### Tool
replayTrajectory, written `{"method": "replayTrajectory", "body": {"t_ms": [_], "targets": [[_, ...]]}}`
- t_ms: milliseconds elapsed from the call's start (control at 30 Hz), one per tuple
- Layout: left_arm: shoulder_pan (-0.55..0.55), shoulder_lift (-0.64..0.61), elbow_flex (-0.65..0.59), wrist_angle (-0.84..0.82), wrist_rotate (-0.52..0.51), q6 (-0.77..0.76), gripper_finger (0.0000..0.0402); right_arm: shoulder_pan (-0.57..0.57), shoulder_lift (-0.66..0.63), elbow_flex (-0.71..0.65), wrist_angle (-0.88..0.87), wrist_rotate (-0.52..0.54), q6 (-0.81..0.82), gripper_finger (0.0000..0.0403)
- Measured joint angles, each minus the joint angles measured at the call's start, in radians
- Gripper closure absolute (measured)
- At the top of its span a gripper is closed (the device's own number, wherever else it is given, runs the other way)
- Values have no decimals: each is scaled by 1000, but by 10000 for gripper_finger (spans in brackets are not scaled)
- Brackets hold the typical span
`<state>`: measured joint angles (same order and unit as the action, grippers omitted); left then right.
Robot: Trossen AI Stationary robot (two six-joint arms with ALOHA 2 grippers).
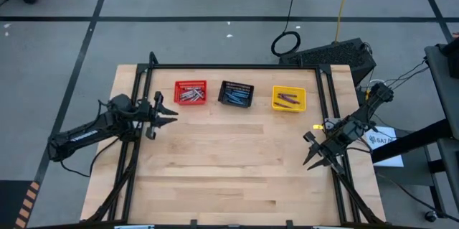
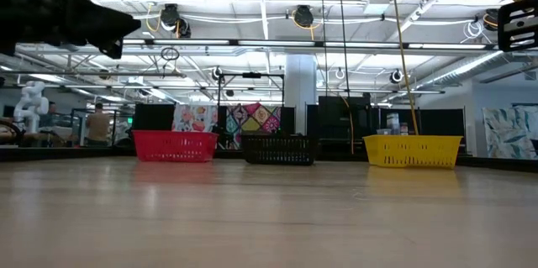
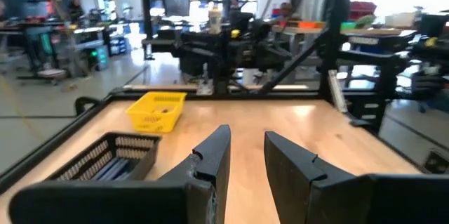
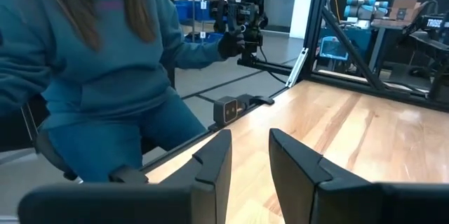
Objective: Sort crayons
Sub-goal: Return to Home Position
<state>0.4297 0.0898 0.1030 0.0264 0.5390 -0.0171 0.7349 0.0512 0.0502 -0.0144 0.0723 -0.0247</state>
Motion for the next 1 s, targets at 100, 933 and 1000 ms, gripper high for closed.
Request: {"method": "replayTrajectory", "body": {"t_ms": [100,933,1000], "targets": [[0,0,-22,25,-26,-14,309,0,0,0,-2,2,-4,319],[0,20,-96,-6,-558,-132,309,0,29,-3,-8,160,50,319],[0,28,-96,-7,-553,-133,309,0,29,-3,3,161,45,319]]}}
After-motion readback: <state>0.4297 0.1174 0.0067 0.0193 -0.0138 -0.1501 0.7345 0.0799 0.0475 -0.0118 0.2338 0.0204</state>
